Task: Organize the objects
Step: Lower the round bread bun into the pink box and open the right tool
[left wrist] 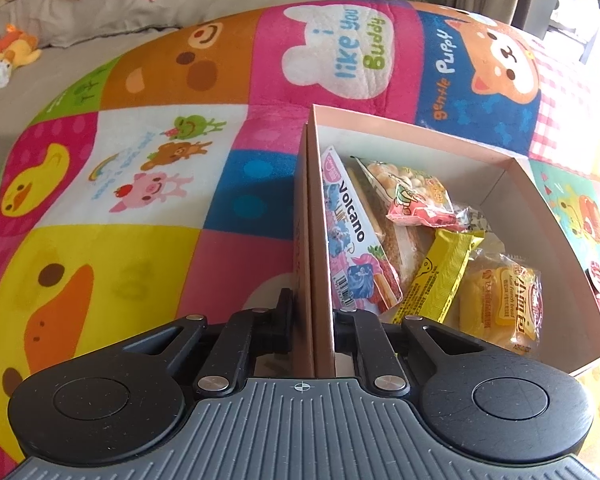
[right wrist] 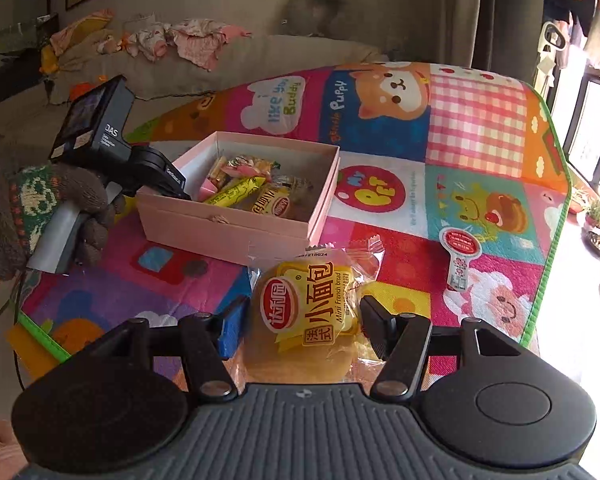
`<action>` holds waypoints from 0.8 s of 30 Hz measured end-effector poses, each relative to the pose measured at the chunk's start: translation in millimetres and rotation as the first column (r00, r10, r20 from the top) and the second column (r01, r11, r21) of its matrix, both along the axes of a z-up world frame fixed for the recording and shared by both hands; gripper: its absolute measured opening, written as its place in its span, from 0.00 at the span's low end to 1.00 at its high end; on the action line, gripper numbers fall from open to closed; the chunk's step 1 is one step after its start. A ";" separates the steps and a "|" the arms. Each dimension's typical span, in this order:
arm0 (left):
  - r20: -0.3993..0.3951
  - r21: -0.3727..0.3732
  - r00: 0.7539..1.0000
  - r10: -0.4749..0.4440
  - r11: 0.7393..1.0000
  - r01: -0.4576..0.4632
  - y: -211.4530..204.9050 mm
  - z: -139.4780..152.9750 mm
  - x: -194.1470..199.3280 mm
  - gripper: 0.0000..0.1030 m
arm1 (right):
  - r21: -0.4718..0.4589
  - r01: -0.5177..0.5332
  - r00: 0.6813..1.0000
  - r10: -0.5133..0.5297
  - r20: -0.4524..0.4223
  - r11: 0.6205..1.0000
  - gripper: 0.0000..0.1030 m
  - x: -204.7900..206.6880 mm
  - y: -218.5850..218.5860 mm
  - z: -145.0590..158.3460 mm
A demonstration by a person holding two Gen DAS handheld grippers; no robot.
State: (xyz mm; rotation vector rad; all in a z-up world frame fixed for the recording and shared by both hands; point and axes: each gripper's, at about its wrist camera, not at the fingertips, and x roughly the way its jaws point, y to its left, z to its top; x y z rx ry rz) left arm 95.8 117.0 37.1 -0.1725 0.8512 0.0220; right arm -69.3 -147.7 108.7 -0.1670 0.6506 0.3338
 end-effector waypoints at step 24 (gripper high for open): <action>0.025 0.041 0.999 -0.036 0.999 0.035 -1.7 -2.0 -3.7 0.12 | 0.145 0.097 0.981 -0.069 -0.183 0.985 0.67 184.5 76.8 -31.4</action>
